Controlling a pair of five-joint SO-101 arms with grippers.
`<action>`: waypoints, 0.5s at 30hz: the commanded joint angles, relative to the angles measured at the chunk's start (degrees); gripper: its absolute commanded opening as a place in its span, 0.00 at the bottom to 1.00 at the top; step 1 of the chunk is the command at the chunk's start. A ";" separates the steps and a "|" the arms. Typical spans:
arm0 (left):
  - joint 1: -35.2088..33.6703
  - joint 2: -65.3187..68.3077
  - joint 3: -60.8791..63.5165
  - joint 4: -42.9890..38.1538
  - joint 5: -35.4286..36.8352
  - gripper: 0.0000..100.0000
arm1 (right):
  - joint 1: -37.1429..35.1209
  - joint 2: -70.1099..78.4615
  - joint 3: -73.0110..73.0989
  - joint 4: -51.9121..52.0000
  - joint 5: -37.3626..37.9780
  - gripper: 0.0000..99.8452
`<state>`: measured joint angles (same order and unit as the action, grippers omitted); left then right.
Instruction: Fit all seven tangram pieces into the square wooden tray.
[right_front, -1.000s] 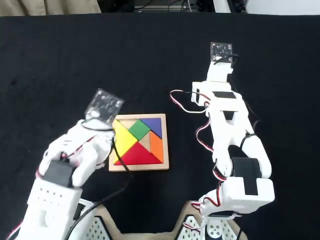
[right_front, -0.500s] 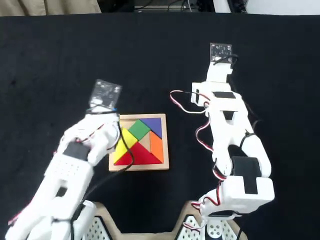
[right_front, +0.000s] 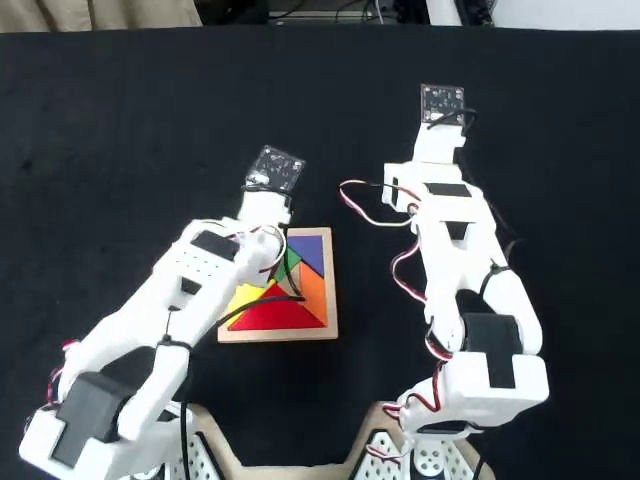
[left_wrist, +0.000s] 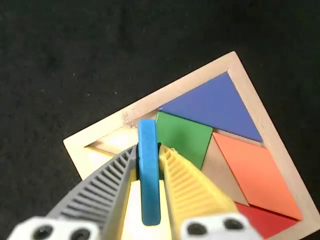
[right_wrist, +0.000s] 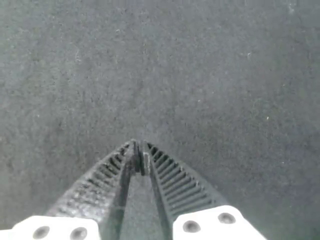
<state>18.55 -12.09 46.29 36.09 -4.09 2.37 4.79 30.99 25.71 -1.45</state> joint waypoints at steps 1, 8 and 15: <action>0.31 0.62 -4.26 -0.09 0.88 0.03 | 0.09 -0.48 -3.38 -0.97 0.53 0.01; 0.75 2.02 -3.74 0.35 1.32 0.03 | 0.09 -0.57 -3.38 -0.88 0.53 0.01; 2.42 2.29 -3.65 0.35 1.32 0.03 | 0.09 -0.57 -3.38 -0.88 0.53 0.01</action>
<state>18.55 -9.63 45.23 36.09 -3.03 2.37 4.79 30.99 25.71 -1.45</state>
